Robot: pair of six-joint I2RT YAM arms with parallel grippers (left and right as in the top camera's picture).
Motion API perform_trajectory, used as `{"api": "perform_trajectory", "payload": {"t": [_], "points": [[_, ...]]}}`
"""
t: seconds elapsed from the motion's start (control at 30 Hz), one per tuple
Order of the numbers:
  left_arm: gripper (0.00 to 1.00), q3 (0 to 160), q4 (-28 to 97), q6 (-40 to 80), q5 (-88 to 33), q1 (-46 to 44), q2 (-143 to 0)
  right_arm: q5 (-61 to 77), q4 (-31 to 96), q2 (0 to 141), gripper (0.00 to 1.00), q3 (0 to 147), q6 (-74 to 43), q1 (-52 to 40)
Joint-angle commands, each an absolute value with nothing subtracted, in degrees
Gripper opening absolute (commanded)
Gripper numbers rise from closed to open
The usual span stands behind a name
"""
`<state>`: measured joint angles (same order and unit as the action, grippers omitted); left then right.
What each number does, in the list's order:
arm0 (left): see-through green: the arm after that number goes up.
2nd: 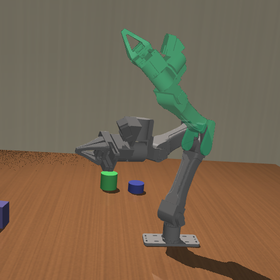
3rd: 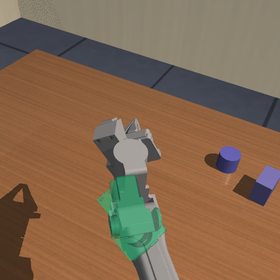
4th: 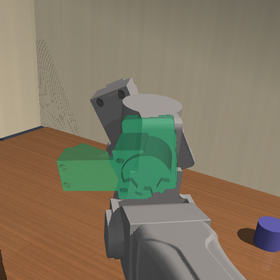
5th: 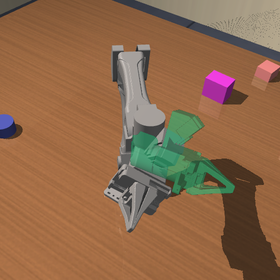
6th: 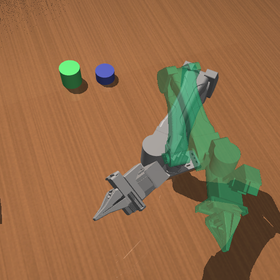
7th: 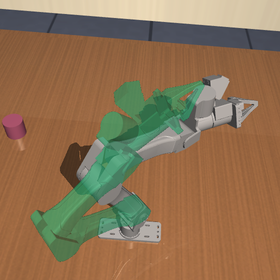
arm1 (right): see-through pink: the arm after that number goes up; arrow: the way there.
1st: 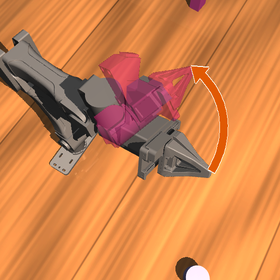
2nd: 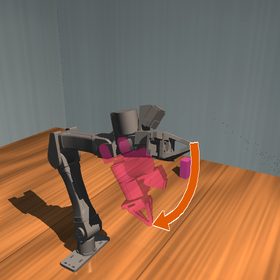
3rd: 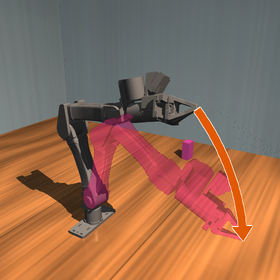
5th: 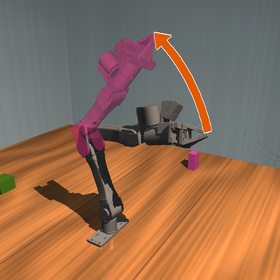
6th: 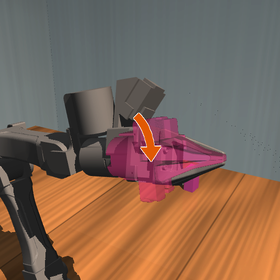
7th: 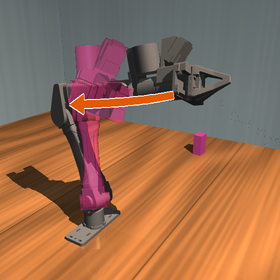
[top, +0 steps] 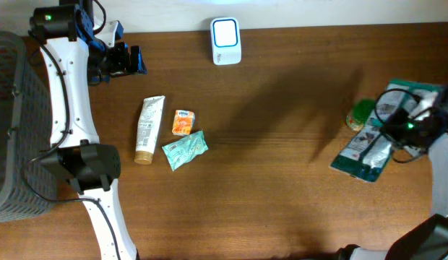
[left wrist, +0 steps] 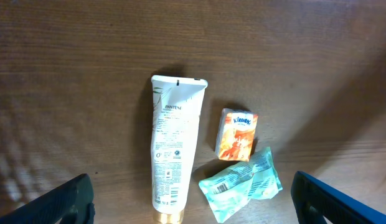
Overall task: Scan the item barcode
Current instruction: 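Carry the packet right and place it beside the jar, then grasp the white-green pouch with the right gripper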
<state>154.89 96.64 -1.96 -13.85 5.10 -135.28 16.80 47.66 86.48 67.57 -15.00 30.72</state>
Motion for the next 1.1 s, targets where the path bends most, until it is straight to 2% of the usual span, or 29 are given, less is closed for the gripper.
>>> {"api": "perform_trajectory", "payload": {"t": [0.0,0.13,0.17,0.2,0.27,0.33,0.47,0.53,0.6,0.63,0.7,0.83,0.9,1.07], "points": [[0.99,155.9,96.7,-2.3,-13.7,5.2,-134.0,20.4,47.4,86.3,0.04,67.6,-15.6,37.4],[0.99,155.9,96.7,-2.3,-13.7,5.2,-134.0,20.4,46.1,91.4,0.04,67.4,-15.6,37.3],[0.99,155.9,96.7,-2.3,-13.7,5.1,-134.0,20.6,45.4,93.3,0.12,67.4,-15.5,36.5],[0.99,155.9,96.7,-2.3,-13.7,5.2,-134.0,20.9,45.1,94.6,0.29,67.4,-15.5,35.8],[0.99,155.9,96.7,-2.3,-13.7,5.2,-134.0,21.1,45.3,95.1,0.47,67.7,-15.4,34.4],[0.99,155.9,96.7,-2.3,-13.7,5.1,-134.0,22.2,51.0,94.3,0.55,71.5,-11.1,33.8],[0.99,155.9,96.7,-2.3,-13.7,5.2,-134.0,22.3,68.8,93.9,0.56,83.6,-2.3,29.1],[0.99,155.9,96.7,-2.3,-13.7,5.1,-134.0,22.3,74.8,93.9,0.56,88.7,0.7,24.3],[0.99,155.9,96.7,-2.3,-13.7,5.2,-134.0,22.5,75.7,93.9,0.56,91.9,0.7,15.6],[0.99,155.9,96.7,-2.3,-13.7,5.2,-134.0,24.5,72.6,94.1,0.62,91.9,0.6,8.7],[0.99,155.9,96.7,-2.3,-13.7,5.2,-134.0,26.8,66.9,95.4,0.66,91.9,-0.2,0.4],[0.99,155.9,96.7,-2.3,-13.7,5.2,-134.0,28.3,54.8,102.5,0.78,91.9,-5.4,-12.6],[0.99,155.9,96.7,-2.3,-13.7,5.2,-134.0,33.2,49.6,107.6,0.79,91.9,-7.0,-16.6],[0.99,155.9,94.8,-2.2,-13.7,5.1,-134.0,45.8,36.8,120.9,0.73,91.9,-13.0,-22.6]]}}
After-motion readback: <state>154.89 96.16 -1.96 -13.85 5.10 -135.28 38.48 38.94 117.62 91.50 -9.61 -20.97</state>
